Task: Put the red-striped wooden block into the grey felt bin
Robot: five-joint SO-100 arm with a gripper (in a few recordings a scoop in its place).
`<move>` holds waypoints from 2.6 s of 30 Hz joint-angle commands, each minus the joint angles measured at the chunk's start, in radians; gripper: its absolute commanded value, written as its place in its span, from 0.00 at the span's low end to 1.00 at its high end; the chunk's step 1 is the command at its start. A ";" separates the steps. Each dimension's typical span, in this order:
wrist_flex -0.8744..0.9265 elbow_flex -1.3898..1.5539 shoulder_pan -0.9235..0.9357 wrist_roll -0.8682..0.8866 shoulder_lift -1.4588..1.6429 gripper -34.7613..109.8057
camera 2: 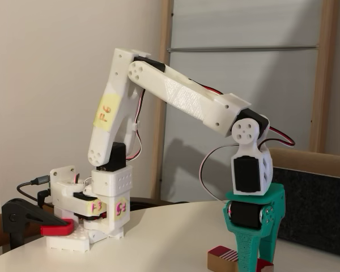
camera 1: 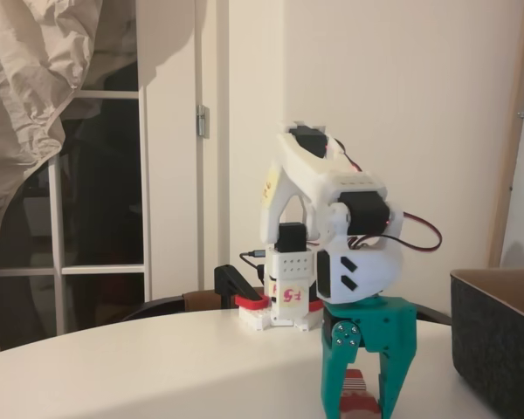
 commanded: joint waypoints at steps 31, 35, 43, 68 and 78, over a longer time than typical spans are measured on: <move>0.236 0.005 0.253 0.472 0.348 0.24; 0.255 0.003 0.304 0.580 0.431 0.24; 0.252 -0.006 0.391 0.738 0.598 0.24; 0.253 -0.221 0.026 0.634 0.877 0.24; 0.253 -0.288 -0.238 0.476 0.877 0.24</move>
